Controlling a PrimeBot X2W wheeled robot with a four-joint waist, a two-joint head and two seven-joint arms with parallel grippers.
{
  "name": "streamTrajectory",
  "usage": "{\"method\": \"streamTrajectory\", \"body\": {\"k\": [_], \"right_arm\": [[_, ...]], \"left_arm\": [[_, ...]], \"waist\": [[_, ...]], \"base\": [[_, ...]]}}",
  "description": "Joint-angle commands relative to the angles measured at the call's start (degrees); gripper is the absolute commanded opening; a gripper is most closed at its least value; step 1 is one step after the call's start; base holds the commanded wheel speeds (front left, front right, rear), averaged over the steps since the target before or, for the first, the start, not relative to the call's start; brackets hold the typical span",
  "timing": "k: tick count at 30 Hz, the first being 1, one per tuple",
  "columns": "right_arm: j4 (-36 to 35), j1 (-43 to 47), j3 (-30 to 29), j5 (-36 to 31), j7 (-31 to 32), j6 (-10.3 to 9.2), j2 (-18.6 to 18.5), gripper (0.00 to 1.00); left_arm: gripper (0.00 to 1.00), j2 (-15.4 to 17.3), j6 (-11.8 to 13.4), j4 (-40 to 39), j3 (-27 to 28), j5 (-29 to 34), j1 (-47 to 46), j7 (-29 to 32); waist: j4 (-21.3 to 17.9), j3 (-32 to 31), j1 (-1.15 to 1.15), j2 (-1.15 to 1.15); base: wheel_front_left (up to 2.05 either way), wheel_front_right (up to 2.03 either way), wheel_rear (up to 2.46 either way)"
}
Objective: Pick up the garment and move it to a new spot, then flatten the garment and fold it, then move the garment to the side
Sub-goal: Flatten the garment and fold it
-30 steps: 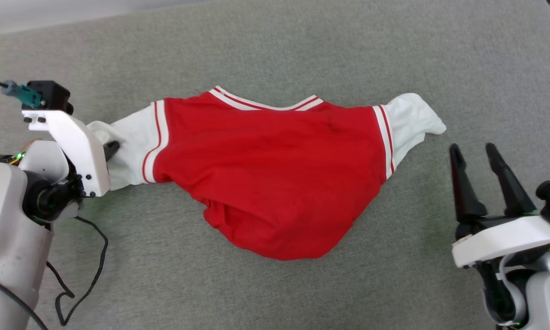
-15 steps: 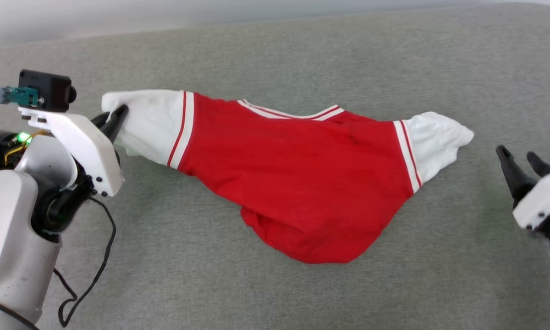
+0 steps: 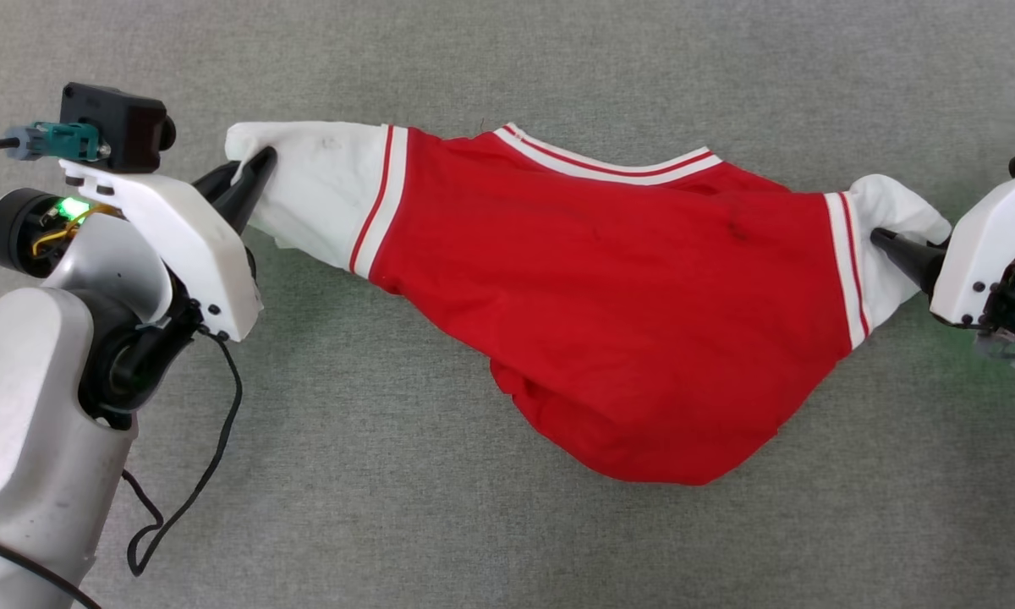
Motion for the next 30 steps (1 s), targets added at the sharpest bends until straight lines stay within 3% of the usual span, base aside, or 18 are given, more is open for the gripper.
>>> {"method": "streamTrajectory", "body": {"k": [1,3,6,9,17,24,30], "right_arm": [[2.53,0.82,1.21,-0.25,1.41,0.00,0.80,1.00],[5.57,1.36,2.17,-0.23,4.05,0.00,1.55,1.00],[8.58,1.48,2.51,-0.72,6.57,0.00,2.39,0.00],[9.15,0.28,2.60,-1.11,6.62,0.00,2.34,0.00],[3.83,-6.49,2.48,-4.10,-3.62,0.00,-1.28,0.00],[3.52,-14.51,0.14,-8.07,-12.64,0.00,-0.84,0.00],[4.52,-24.68,-1.01,-11.37,-18.58,0.00,-0.16,0.00]], "left_arm": [[0.00,-0.10,-0.02,-0.02,-0.14,0.12,-0.75,-0.11],[0.00,-0.16,-0.13,0.37,-0.26,0.02,-0.82,-0.31],[0.00,-0.33,-0.24,0.98,-0.52,-0.30,-0.69,-0.49],[0.00,-0.32,-0.34,1.77,-0.41,-0.48,-0.59,-1.00],[0.00,-0.83,0.94,4.92,0.50,1.52,-3.26,-5.29],[0.00,-2.12,1.85,11.70,1.44,3.91,-11.54,-9.73],[0.00,-3.00,2.29,17.92,2.17,6.41,-22.80,-13.80]], "waist": [[0.57,0.61,0.00,0.00],[0.73,0.74,0.00,0.00],[0.84,0.35,0.00,0.00],[0.76,-0.56,0.00,0.00],[-0.41,-4.80,0.00,0.00],[-1.80,-7.78,0.00,0.00],[-2.55,-6.64,0.00,0.00]], "base": [[0.00,0.00,0.00],[0.00,0.00,0.00],[0.00,0.00,0.00],[0.00,0.00,0.00],[0.00,0.00,0.00],[0.00,0.00,0.00],[0.00,0.00,0.00]]}}
